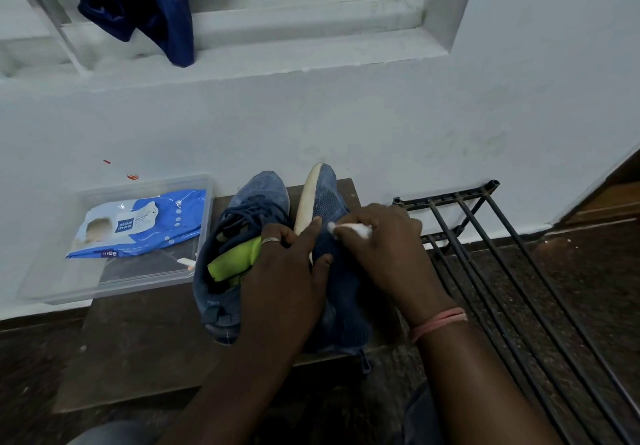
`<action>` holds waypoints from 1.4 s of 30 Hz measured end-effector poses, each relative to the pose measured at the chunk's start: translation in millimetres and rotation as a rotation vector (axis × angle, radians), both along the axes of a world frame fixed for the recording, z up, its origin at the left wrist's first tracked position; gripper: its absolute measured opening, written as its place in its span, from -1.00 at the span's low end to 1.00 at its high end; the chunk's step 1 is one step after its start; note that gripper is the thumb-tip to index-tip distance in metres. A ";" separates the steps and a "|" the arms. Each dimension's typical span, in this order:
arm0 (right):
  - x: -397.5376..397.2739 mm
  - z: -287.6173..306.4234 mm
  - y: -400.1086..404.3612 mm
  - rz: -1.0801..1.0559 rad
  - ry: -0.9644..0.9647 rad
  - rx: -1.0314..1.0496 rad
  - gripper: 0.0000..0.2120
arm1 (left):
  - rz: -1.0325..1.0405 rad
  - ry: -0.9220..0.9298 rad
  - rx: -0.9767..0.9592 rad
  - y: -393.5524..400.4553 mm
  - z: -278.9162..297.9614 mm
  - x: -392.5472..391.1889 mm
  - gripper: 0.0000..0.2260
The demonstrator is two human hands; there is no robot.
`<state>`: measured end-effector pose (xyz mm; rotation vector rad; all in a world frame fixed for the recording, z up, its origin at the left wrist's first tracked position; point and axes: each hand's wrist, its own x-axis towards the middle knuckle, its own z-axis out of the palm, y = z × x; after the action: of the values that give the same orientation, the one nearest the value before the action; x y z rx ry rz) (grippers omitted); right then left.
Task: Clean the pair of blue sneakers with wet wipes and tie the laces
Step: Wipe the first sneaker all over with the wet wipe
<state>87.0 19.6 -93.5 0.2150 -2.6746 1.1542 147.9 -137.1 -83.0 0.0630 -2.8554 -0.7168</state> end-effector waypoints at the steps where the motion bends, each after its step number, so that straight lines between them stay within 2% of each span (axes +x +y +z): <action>1: -2.9 -0.3 -0.1 -0.092 -0.003 -0.034 -0.83 | -0.001 0.006 0.009 -0.1 0.1 0.4 -0.51; 2: -4.9 -1.0 -0.4 -0.139 -0.015 -0.093 -0.85 | 0.002 0.008 0.014 -0.3 0.2 1.1 -0.51; 4: -4.1 -0.7 -4.2 -0.085 -0.031 -0.175 -0.88 | 0.009 0.000 0.016 -0.8 1.1 1.4 -0.49; 7: 3.9 1.7 -15.1 0.130 -0.029 0.000 -0.94 | 0.022 -0.009 0.004 -1.3 1.6 1.5 -0.48; 8: 3.9 2.7 -16.4 0.123 -0.010 0.072 -0.94 | 0.019 -0.007 0.000 -1.2 1.2 1.5 -0.48; 10: -2.9 0.2 -11.9 -0.056 0.041 0.106 -0.86 | 0.007 -0.011 0.009 -1.1 0.4 1.1 -0.47; 12: -10.1 -1.1 -8.4 -0.238 0.024 0.005 -0.80 | 0.003 -0.009 0.013 -1.4 -0.2 1.2 -0.47; 14: -9.0 -2.3 -14.4 -0.169 0.019 -0.040 -0.85 | 0.009 -0.014 0.019 -2.3 0.2 1.0 -0.47; 17: -1.5 0.3 -25.6 0.022 0.031 0.077 -0.90 | 0.020 -0.030 0.041 -4.0 0.4 0.6 -0.46; 18: -3.9 -0.2 -23.7 -0.004 0.024 0.090 -0.89 | 0.019 -0.024 0.046 -3.0 0.8 0.5 -0.46; 21: -11.4 -2.0 -15.2 -0.267 -0.013 0.005 -0.79 | 0.013 -0.007 0.039 0.6 -1.2 0.6 -0.46; 22: -11.1 -0.9 -17.0 -0.274 -0.007 0.003 -0.79 | 0.013 -0.006 0.040 0.1 -1.6 0.3 -0.46; 26: -1.6 6.0 -35.0 0.028 0.062 0.103 -0.89 | 0.020 -0.005 0.091 -4.7 -2.0 -1.1 -0.50; 27: -2.5 6.5 -33.7 0.019 0.056 0.108 -0.89 | 0.019 -0.005 0.098 -4.9 -1.6 -1.0 -0.49; 30: -10.3 3.3 -20.5 -0.223 0.027 0.087 -0.83 | -0.003 0.006 0.072 -2.0 -2.9 -0.7 -0.46; 32: -15.7 0.9 -17.7 -0.295 0.007 0.065 -0.84 | 0.002 0.007 0.071 -2.0 -3.0 -1.6 -0.46; 35: -15.8 5.0 -22.9 -0.075 -0.069 -0.121 -0.86 | 0.002 0.003 0.079 -4.2 -2.9 -1.0 -0.45; 36: -13.9 8.1 -24.0 0.012 -0.107 -0.131 -0.87 | 0.001 0.005 0.082 -4.9 -2.9 -1.2 -0.45; 38: -12.0 12.6 -21.7 0.126 -0.155 -0.012 -0.87 | 0.008 0.004 0.097 -5.9 -2.2 -1.3 -0.46; 40: -12.9 13.3 -16.2 0.054 -0.108 0.113 -0.87 | -0.002 0.011 0.093 -4.2 -2.1 -1.3 -0.46; 42: -14.0 13.4 -15.3 -0.165 -0.056 0.109 -0.83 | -0.008 0.025 0.074 -2.1 -3.2 -1.1 -0.46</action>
<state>73.1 4.3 -80.1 -0.0206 -2.7467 0.9803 146.7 -139.2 -86.2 0.0528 -2.8068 -0.8197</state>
